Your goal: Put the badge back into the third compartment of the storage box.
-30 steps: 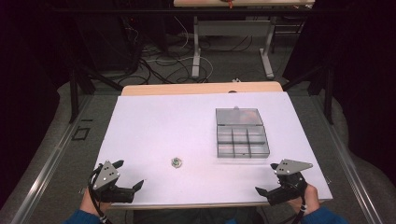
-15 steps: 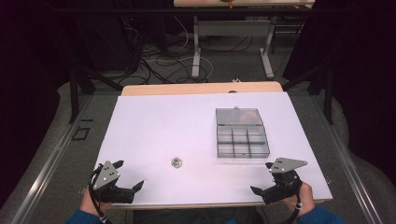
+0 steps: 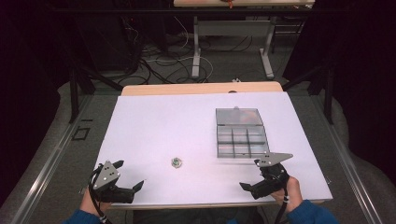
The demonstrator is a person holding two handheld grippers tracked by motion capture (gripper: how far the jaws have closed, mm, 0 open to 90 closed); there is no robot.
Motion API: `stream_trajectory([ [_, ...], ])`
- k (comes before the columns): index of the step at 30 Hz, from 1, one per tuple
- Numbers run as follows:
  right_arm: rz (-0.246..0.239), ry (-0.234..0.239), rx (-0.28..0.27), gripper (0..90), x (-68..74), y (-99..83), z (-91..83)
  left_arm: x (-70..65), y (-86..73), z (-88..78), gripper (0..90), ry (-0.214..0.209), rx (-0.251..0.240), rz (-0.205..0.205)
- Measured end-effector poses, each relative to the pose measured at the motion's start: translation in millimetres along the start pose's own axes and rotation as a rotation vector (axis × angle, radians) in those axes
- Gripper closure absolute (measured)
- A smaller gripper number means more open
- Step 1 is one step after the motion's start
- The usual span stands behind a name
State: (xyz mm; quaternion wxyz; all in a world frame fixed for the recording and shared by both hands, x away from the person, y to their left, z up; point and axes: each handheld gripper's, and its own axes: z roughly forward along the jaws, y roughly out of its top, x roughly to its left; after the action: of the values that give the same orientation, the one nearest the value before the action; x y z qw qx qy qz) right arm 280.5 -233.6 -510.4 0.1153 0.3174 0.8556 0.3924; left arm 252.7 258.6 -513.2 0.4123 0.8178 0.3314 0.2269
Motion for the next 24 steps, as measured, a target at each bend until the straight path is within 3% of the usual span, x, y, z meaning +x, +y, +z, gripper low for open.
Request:
stream_trajectory([
  [10,-0.003,0.012,-0.008,0.0,-1.7,14.8,11.1,0.4,-0.2,0.8,0.4,-0.004,-0.002,0.001],
  [11,0.0,0.01,-0.031,0.0,-1.6,15.8,13.1,0.4,-0.3,1.1,0.4,-0.004,-0.003,0.002],
  [24,0.0,0.028,-0.033,0.0,1.9,34.7,33.0,0.3,-0.3,0.4,0.4,-0.007,-0.002,0.002],
])
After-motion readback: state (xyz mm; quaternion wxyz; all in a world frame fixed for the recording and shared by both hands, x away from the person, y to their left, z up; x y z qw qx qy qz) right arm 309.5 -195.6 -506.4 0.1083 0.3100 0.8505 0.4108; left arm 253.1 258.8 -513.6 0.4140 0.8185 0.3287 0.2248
